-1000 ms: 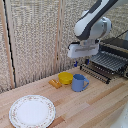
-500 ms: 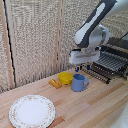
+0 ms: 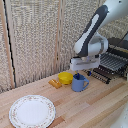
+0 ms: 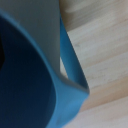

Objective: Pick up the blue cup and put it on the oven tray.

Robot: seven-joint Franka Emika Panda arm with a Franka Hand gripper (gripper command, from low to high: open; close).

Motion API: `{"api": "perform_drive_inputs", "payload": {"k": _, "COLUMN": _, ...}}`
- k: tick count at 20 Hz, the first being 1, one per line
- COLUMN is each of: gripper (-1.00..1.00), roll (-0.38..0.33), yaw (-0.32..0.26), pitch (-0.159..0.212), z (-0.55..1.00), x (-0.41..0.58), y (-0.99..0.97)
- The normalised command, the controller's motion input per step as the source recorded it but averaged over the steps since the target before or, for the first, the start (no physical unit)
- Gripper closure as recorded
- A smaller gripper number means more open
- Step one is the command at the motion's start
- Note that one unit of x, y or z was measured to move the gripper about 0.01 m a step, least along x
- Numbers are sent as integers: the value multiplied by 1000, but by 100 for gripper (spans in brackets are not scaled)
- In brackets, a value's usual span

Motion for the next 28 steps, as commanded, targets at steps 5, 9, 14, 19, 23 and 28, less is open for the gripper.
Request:
{"api": "perform_drive_inputs", "payload": {"k": 5, "gripper": 100, "roll": -95, "yaw": 140, "pitch": 3, "z": -203, "x": 10, "y": 225}}
{"api": "perform_drive_inputs", "payload": {"k": 9, "gripper": 100, "roll": -76, "yaw": 150, "pitch": -5, "z": -177, "x": 3, "y": 196}}
{"api": "perform_drive_inputs", "payload": {"k": 14, "gripper": 100, "roll": -49, "yaw": 89, "pitch": -2, "z": -166, "x": -141, "y": 170}}
{"api": "perform_drive_inputs", "payload": {"k": 19, "gripper": 100, "roll": -43, "yaw": 6, "pitch": -5, "z": -53, "x": -330, "y": 173}}
{"api": "perform_drive_inputs", "payload": {"k": 23, "gripper": 100, "roll": 0, "yaw": -62, "pitch": -42, "z": 314, "x": -146, "y": 16}}
{"api": "perform_drive_inputs", "payload": {"k": 28, "gripper": 100, "roll": 53, "yaw": -99, "pitch": -18, "z": 795, "x": 102, "y": -53}}
